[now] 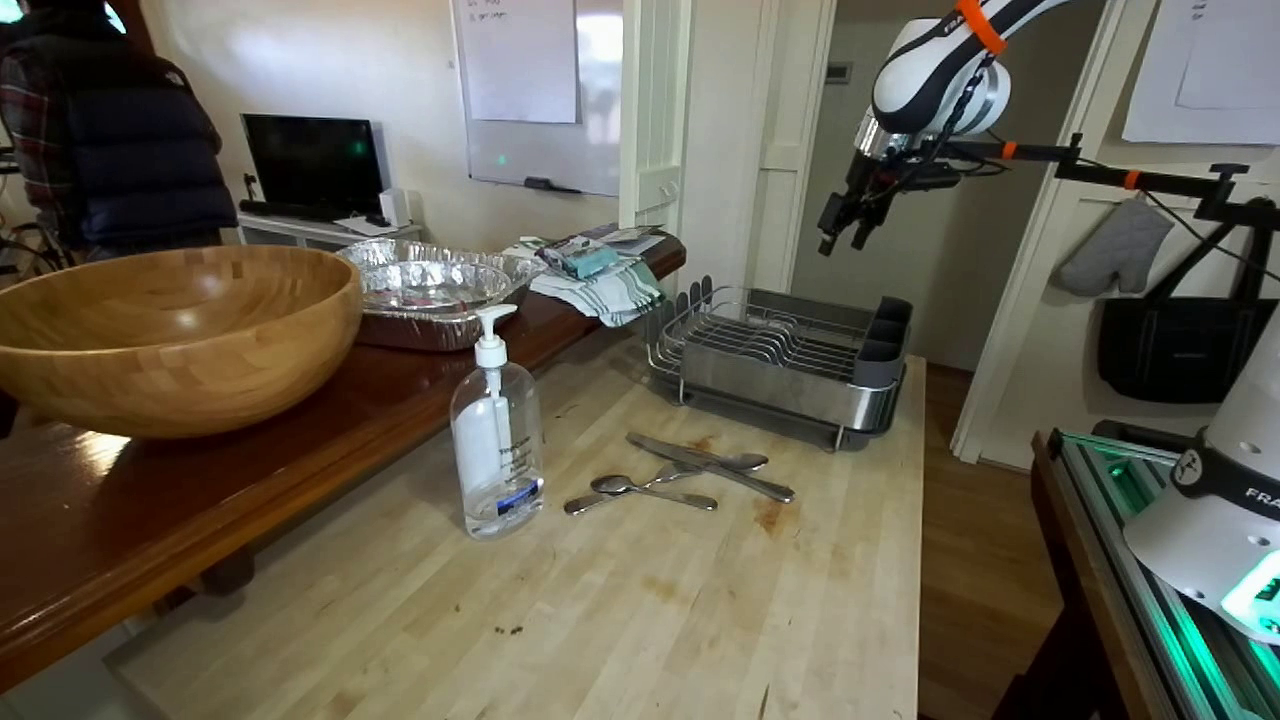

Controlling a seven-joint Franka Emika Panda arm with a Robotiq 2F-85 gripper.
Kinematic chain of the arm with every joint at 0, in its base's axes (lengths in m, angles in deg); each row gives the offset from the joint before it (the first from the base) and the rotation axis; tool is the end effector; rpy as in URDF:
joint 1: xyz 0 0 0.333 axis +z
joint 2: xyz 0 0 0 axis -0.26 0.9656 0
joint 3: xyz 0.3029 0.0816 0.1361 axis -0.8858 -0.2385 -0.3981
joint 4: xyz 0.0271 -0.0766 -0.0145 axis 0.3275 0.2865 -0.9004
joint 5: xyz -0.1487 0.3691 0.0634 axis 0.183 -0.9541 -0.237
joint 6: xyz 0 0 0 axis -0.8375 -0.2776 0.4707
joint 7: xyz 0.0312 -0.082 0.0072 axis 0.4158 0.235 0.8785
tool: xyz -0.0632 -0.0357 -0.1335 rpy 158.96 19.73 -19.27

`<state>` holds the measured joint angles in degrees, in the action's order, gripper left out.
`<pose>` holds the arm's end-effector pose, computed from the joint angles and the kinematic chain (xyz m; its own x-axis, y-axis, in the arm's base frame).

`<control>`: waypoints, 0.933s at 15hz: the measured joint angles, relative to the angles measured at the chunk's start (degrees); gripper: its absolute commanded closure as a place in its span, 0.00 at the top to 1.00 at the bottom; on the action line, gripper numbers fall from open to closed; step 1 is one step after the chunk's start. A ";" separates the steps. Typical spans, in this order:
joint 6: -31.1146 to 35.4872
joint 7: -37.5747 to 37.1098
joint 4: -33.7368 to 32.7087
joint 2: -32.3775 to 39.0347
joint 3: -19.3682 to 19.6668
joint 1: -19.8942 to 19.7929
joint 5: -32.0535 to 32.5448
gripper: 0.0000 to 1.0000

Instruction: Turn the plate rack to the left

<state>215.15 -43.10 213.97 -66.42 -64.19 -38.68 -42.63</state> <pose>0.4287 -0.3386 0.3357 0.8480 -0.4803 0.2241 -0.4927 -0.8702 -0.0008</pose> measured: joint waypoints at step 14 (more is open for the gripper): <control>-2.42 -17.54 9.09 -15.21 -4.84 3.30 20.65 1.00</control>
<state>212.73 -60.64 223.06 -81.63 -69.03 -35.38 -21.98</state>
